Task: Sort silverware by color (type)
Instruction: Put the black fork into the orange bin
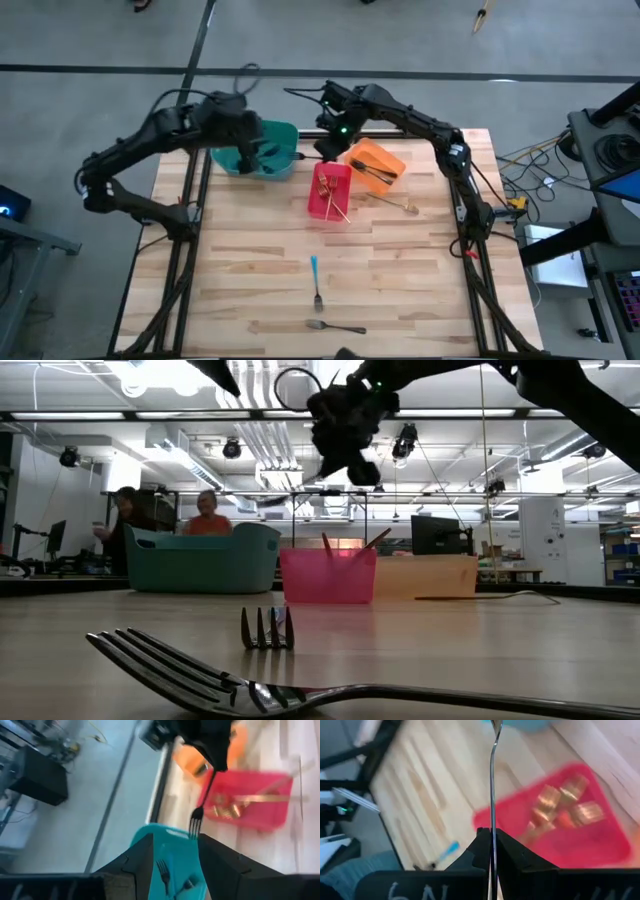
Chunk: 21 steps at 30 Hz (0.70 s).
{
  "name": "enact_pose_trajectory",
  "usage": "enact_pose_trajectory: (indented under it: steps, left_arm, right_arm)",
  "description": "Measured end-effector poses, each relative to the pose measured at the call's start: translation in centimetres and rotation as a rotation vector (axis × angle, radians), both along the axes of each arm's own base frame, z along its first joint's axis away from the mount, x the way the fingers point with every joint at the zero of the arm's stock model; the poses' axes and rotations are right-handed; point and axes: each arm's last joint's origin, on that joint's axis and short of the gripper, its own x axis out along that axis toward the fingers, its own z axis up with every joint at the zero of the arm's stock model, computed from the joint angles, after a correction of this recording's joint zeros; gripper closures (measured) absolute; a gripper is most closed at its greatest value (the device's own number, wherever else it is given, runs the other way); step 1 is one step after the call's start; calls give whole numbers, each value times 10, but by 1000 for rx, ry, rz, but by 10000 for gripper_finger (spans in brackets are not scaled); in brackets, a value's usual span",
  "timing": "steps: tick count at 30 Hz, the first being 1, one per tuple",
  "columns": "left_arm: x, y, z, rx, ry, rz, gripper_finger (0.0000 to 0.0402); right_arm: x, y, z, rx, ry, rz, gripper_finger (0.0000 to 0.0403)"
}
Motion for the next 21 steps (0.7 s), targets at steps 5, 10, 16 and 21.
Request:
enact_pose_trajectory:
  steps: [5,10,16,21]
  left_arm:
    - [-17,-6,16,4,-139,37,267]
    - [-29,-10,25,-1,-210,58,267]
    - [-36,-13,28,-8,-241,70,267]
    - [-36,-13,28,-17,-248,77,267]
  right_arm:
    - [-22,-6,7,-21,85,-9,395]
    - [-42,-14,22,-29,81,-35,395]
    - [-60,-25,31,-39,67,-83,395]
    - [-78,-26,29,-24,92,-102,395]
